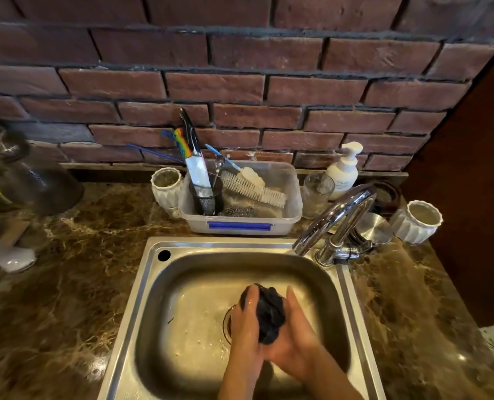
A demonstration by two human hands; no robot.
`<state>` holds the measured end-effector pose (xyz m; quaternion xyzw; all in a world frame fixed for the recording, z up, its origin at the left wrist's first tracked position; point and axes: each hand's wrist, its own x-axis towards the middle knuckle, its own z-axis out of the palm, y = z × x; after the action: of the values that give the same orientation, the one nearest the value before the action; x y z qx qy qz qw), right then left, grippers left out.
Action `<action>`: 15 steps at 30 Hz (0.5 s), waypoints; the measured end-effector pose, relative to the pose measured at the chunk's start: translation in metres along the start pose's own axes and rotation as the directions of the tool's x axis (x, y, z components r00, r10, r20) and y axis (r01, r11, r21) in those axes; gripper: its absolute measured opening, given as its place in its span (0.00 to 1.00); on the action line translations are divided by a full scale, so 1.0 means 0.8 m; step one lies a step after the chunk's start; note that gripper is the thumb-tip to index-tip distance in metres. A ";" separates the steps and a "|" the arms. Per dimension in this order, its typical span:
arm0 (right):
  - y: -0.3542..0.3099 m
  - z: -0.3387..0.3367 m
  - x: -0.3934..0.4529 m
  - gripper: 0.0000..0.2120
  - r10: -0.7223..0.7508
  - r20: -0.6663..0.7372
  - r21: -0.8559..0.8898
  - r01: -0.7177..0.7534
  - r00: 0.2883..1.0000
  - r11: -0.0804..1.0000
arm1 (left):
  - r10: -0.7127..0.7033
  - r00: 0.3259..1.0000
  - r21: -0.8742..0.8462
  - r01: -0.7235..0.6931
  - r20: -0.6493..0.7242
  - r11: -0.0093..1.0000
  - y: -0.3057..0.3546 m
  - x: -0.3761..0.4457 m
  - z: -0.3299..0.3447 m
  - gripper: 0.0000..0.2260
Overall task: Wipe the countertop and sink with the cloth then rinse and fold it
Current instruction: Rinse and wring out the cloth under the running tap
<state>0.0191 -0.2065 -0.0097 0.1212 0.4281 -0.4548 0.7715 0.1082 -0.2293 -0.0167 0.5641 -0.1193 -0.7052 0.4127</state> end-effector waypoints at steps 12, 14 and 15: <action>-0.021 0.028 0.015 0.09 -0.459 0.182 -0.384 0.493 0.869 0.781 | -0.334 0.826 -0.005 0.377 0.454 0.926 0.036 -0.026 -0.060 0.31; -0.031 0.031 0.013 0.07 -0.452 0.293 -0.547 0.536 0.842 0.643 | -0.399 0.772 -0.076 0.495 0.495 0.865 0.044 -0.026 -0.057 0.26; -0.036 0.033 0.011 0.07 -0.414 0.356 -0.604 0.544 0.838 0.583 | -0.414 0.764 -0.102 0.524 0.494 0.845 0.052 -0.027 -0.054 0.22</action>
<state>0.0125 -0.2428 0.0057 -0.3326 0.5108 -0.4645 0.6424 0.1657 -0.2270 0.0100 0.3425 0.0178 -0.9067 0.2456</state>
